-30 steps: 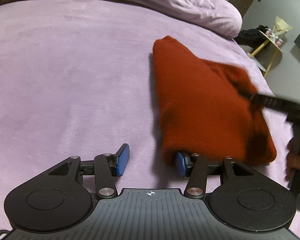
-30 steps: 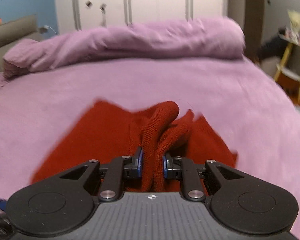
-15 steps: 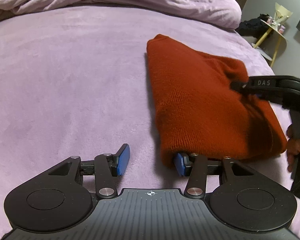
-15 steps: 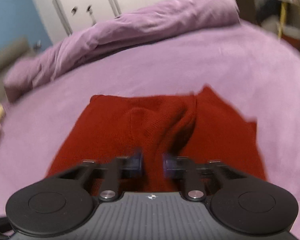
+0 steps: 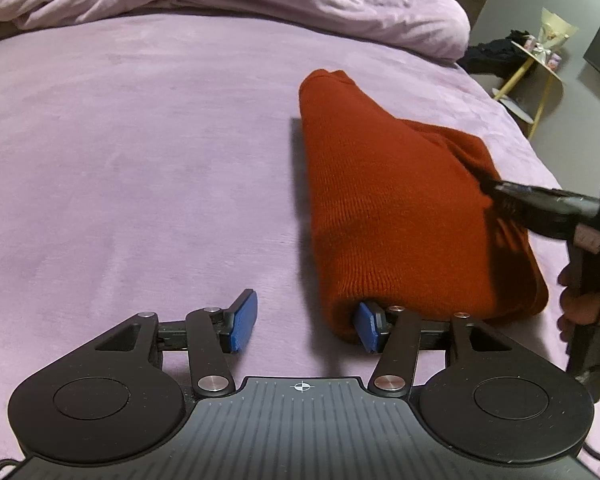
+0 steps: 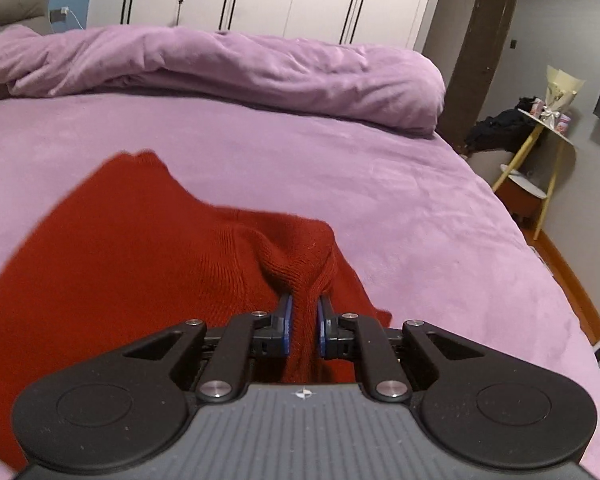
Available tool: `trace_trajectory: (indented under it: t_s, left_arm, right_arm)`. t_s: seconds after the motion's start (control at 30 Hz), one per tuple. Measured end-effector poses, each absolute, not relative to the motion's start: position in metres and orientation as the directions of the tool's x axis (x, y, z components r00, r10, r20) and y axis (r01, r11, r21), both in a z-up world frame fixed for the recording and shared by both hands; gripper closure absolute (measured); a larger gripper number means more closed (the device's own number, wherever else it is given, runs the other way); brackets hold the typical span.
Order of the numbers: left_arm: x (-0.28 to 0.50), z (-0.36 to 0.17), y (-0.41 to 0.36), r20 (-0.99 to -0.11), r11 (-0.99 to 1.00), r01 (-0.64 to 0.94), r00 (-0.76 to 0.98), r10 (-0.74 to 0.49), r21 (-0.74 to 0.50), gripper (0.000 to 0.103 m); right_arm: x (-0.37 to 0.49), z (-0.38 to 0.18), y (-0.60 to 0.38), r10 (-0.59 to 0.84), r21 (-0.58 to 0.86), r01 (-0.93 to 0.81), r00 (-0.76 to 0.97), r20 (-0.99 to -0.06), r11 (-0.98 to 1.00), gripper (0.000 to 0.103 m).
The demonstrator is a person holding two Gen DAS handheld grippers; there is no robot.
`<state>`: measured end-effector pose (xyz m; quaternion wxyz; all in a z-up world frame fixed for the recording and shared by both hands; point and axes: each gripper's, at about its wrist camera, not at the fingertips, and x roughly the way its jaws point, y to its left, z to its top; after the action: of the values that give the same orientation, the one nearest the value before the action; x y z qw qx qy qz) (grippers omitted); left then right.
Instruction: Fold small clothes
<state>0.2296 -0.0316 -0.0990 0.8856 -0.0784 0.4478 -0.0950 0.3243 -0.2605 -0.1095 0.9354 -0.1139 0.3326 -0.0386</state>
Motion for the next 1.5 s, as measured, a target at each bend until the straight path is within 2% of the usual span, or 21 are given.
trace_trajectory:
  t_s: [0.1, 0.2, 0.27, 0.3, 0.43, 0.5, 0.77, 0.83, 0.9, 0.97, 1.1, 1.2, 1.23, 1.27, 1.3, 1.4, 1.5]
  left_arm:
    - [0.228, -0.097, -0.03, -0.781, 0.965, 0.098, 0.57, -0.254, -0.243, 0.048]
    - [0.224, -0.097, -0.027, -0.788, 0.96, 0.1, 0.553, -0.272, -0.261, 0.048]
    - [0.221, -0.099, -0.026, -0.789, 0.961, 0.107, 0.552, -0.269, -0.254, 0.048]
    - [0.22, -0.1, -0.026, -0.791, 0.963, 0.107, 0.552, -0.265, -0.248, 0.048]
    - [0.22, -0.105, -0.03, -0.801, 0.962, 0.096, 0.536, -0.266, -0.256, 0.049]
    - [0.22, -0.106, -0.034, -0.804, 0.962, 0.098, 0.532, -0.266, -0.253, 0.049]
    - [0.222, -0.106, -0.043, -0.812, 0.972, 0.102, 0.535, -0.232, -0.211, 0.049]
    - [0.224, -0.108, -0.044, -0.816, 0.974, 0.1, 0.533, -0.223, -0.201, 0.049]
    - [0.226, -0.11, -0.045, -0.822, 0.977, 0.101, 0.528, -0.214, -0.189, 0.049]
    - [0.224, -0.109, -0.044, -0.821, 0.976, 0.107, 0.527, -0.219, -0.191, 0.049]
    - [0.219, -0.102, -0.032, -0.823, 0.969, 0.115, 0.512, -0.248, -0.22, 0.049]
    - [0.215, -0.094, -0.019, -0.819, 0.972, 0.084, 0.527, -0.229, -0.218, 0.049]
    - [0.215, -0.09, -0.014, -0.814, 0.974, 0.058, 0.54, -0.215, -0.219, 0.049]
    - [0.216, -0.087, -0.01, -0.809, 0.974, 0.043, 0.549, -0.208, -0.221, 0.049]
    - [0.218, -0.085, -0.007, -0.804, 0.974, 0.03, 0.559, -0.202, -0.223, 0.049]
    - [0.228, -0.081, -0.007, -0.803, 0.975, 0.011, 0.565, -0.188, -0.22, 0.049]
    - [0.23, -0.077, -0.017, -0.788, 0.974, 0.043, 0.58, -0.205, -0.222, 0.049]
  right_arm:
    - [0.316, -0.104, -0.268, -0.105, -0.189, -0.013, 0.791, -0.602, 0.982, 0.09]
    - [0.3, -0.093, -0.294, -0.095, -0.073, 0.063, 0.785, -0.612, 0.995, 0.07]
    - [0.277, -0.088, -0.32, -0.031, 0.097, 0.115, 0.785, -0.618, 0.989, 0.06]
    - [0.263, -0.089, -0.331, 0.014, 0.192, 0.134, 0.785, -0.619, 0.972, 0.053]
    - [0.216, -0.106, -0.36, 0.258, 0.56, 0.139, 0.78, -0.57, 0.817, 0.05]
    - [0.211, -0.116, -0.36, 0.34, 0.646, 0.127, 0.766, -0.546, 0.753, 0.049]
    - [0.244, -0.131, -0.342, 0.354, 0.661, 0.159, 0.74, -0.572, 0.734, 0.05]
    - [0.246, -0.134, -0.341, 0.36, 0.669, 0.169, 0.734, -0.576, 0.724, 0.065]
    - [0.252, -0.136, -0.341, 0.375, 0.681, 0.17, 0.727, -0.574, 0.712, 0.07]
    - [0.257, -0.134, -0.346, 0.378, 0.69, 0.151, 0.744, -0.551, 0.708, 0.069]
    - [0.274, -0.131, -0.354, 0.395, 0.719, 0.151, 0.75, -0.53, 0.678, 0.056]
    - [0.293, -0.131, -0.349, 0.423, 0.711, 0.126, 0.727, -0.541, 0.692, 0.056]
    - [0.298, -0.13, -0.345, 0.419, 0.693, 0.117, 0.721, -0.552, 0.711, 0.056]
    - [0.303, -0.128, -0.339, 0.405, 0.659, 0.106, 0.713, -0.572, 0.744, 0.066]
    - [0.306, -0.125, -0.333, 0.385, 0.615, 0.09, 0.707, -0.593, 0.783, 0.083]
    - [0.303, -0.105, -0.314, 0.266, 0.413, 0.029, 0.723, -0.637, 0.91, 0.087]
    - [0.293, -0.089, -0.31, 0.112, 0.219, 0.037, 0.769, -0.63, 0.975, 0.087]
